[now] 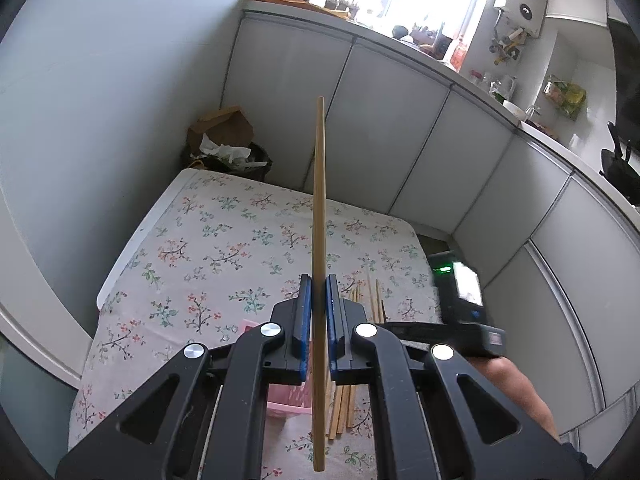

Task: Organize utensils

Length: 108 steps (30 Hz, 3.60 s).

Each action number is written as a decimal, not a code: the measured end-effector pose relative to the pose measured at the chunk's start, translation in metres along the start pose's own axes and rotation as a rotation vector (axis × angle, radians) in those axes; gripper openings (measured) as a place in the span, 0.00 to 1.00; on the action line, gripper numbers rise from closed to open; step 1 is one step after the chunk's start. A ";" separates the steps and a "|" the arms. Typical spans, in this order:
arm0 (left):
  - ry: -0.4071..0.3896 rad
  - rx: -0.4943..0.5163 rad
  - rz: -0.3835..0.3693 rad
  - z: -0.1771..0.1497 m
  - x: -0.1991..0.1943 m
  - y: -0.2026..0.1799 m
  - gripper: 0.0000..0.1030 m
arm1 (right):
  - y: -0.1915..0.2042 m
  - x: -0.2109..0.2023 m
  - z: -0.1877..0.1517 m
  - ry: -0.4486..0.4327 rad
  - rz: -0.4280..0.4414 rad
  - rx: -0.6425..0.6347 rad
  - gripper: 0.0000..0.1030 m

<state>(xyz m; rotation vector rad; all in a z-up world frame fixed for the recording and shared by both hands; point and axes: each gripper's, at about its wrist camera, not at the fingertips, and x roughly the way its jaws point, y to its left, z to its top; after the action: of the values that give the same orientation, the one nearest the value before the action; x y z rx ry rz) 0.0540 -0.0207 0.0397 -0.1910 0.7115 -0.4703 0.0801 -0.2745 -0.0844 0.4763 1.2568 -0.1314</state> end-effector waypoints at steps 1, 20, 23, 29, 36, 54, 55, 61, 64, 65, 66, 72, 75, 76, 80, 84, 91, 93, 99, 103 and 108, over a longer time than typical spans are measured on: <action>-0.004 0.001 -0.001 0.000 -0.001 0.000 0.06 | -0.002 -0.013 -0.002 -0.031 0.007 0.003 0.07; -0.207 0.017 0.016 -0.006 0.009 0.032 0.06 | 0.072 -0.150 -0.028 -0.727 0.308 -0.048 0.07; -0.205 0.029 0.035 -0.012 0.023 0.034 0.06 | 0.087 -0.140 -0.031 -0.746 0.325 -0.077 0.07; -0.205 0.025 0.070 -0.020 0.031 0.045 0.06 | 0.110 -0.126 -0.038 -0.762 0.301 -0.151 0.07; -0.248 -0.021 0.023 -0.018 0.025 0.049 0.06 | 0.108 -0.122 -0.039 -0.758 0.305 -0.141 0.07; -0.086 0.046 0.027 -0.005 0.011 0.041 0.29 | 0.132 -0.090 -0.060 -0.774 0.301 -0.220 0.07; -0.087 0.040 0.028 -0.004 0.009 0.041 0.29 | 0.134 -0.088 -0.062 -0.774 0.299 -0.229 0.07; -0.114 0.026 0.009 0.003 -0.009 0.036 0.30 | 0.148 -0.075 -0.073 -0.789 0.257 -0.299 0.07; -0.112 -0.002 0.010 0.006 -0.014 0.038 0.42 | 0.154 -0.066 -0.077 -0.755 0.252 -0.332 0.08; -0.111 -0.018 0.007 0.007 -0.015 0.040 0.44 | 0.154 -0.063 -0.078 -0.726 0.251 -0.342 0.09; -0.109 -0.033 0.005 0.008 -0.016 0.043 0.45 | 0.153 -0.061 -0.078 -0.697 0.256 -0.347 0.11; -0.093 -0.120 -0.021 0.013 -0.021 0.057 0.45 | 0.125 -0.089 -0.070 -0.664 0.286 -0.263 0.36; -0.086 -0.118 -0.036 0.013 -0.024 0.052 0.45 | 0.102 -0.121 -0.060 -0.691 0.239 -0.211 0.36; -0.084 -0.110 -0.040 0.013 -0.024 0.047 0.45 | 0.096 -0.129 -0.059 -0.697 0.221 -0.197 0.36; -0.060 -0.058 -0.062 0.011 -0.025 0.023 0.45 | 0.063 -0.179 -0.060 -0.721 0.160 -0.117 0.39; 0.000 0.055 -0.050 0.002 -0.016 -0.018 0.45 | 0.032 -0.204 -0.074 -0.663 0.101 -0.036 0.58; 0.176 0.208 -0.008 -0.028 0.026 -0.071 0.45 | -0.020 -0.171 -0.066 -0.464 0.059 0.084 0.58; 0.209 0.228 -0.001 -0.034 0.037 -0.077 0.45 | -0.029 -0.164 -0.062 -0.422 0.059 0.106 0.58; 0.324 0.232 0.033 -0.048 0.075 -0.083 0.45 | -0.045 -0.145 -0.057 -0.344 0.046 0.133 0.58; 0.366 0.233 0.057 -0.054 0.094 -0.087 0.45 | -0.059 -0.141 -0.055 -0.332 0.009 0.163 0.58; 0.430 0.256 0.059 -0.062 0.121 -0.098 0.45 | -0.066 -0.140 -0.052 -0.318 0.046 0.185 0.58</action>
<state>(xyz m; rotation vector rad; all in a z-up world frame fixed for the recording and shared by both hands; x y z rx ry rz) 0.0582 -0.1654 -0.0456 0.1783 1.0645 -0.5480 -0.0334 -0.3347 0.0165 0.6172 0.9251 -0.2754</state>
